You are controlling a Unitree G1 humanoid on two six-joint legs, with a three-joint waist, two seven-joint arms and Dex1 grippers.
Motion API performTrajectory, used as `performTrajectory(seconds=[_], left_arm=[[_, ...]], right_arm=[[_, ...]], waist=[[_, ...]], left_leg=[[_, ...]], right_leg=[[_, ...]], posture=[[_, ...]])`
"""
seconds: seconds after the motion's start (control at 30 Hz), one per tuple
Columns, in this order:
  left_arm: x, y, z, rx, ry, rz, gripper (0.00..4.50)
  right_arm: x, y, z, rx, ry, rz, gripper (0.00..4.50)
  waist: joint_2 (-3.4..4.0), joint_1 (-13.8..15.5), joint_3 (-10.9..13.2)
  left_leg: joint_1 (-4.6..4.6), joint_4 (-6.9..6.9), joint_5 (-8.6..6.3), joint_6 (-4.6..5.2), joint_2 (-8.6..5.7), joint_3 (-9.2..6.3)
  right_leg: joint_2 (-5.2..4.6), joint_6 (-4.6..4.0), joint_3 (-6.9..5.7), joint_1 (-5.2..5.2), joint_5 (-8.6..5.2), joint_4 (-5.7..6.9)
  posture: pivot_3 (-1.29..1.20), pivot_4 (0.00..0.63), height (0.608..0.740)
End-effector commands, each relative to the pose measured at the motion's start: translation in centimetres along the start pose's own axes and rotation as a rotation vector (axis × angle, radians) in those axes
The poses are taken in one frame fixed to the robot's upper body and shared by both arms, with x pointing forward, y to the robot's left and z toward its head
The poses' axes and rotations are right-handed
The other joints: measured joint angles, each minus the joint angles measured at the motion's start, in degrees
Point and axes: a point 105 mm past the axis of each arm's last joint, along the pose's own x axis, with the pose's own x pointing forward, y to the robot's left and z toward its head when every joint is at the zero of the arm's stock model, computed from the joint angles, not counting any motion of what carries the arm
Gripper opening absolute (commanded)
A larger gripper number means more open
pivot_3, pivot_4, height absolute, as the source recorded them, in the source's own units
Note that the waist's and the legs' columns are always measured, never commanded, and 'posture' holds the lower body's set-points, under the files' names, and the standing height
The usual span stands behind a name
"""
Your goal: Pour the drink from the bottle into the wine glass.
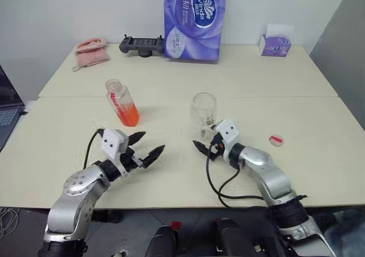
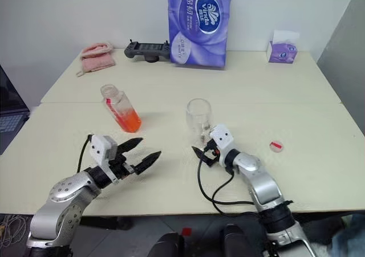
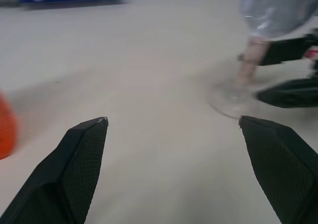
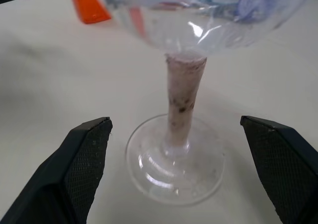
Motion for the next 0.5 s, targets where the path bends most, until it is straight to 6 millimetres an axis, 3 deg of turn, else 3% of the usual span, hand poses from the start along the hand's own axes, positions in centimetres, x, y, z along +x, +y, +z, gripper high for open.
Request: performTrajectory(seconds=[0.03,0.23,0.37,0.5], left_arm=[[-0.7,2.2,0.8,0.047,-0.072,0.163,4.5],[-1.2,4.4,1.4,0.063,-0.126,0.307,4.5],[-1.2,6.0,3.0,0.077,-0.166,0.355,4.5],[-0.6,7.2,4.9,0.108,-0.205,0.379,4.5]], right_arm=[[-2.6,0.4,2.6,-0.038,-0.052,0.12,4.47],[-7.6,-0.5,5.4,-0.099,0.009,0.291,4.47],[-10.6,-2.4,11.3,-0.154,-0.047,0.362,4.47],[-11.8,-3.0,16.3,-0.196,-0.117,0.396,4.47]], waist=[[0.0,0.0,0.0],[-0.02,0.1,0.0],[-0.04,0.0,0.0],[-0.07,0.0,0.0]], left_leg=[[0.0,0.0,0.0,0.0,0.0,0.0],[-0.01,0.01,0.0,0.0,-0.01,-0.01],[0.0,0.03,0.0,0.01,-0.01,0.04],[-0.01,-0.01,-0.01,0.02,0.06,-0.04]], right_leg=[[0.0,0.0,-0.01,0.0,0.0,0.0],[0.0,0.0,-0.06,0.04,0.0,-0.03],[0.01,-0.05,-0.05,0.05,0.04,-0.04],[0.09,-0.08,-0.15,0.05,0.04,-0.08]], posture=[[0.0,0.15,0.74],[0.0,0.15,0.74],[0.0,0.15,0.74],[0.0,0.15,0.74]])
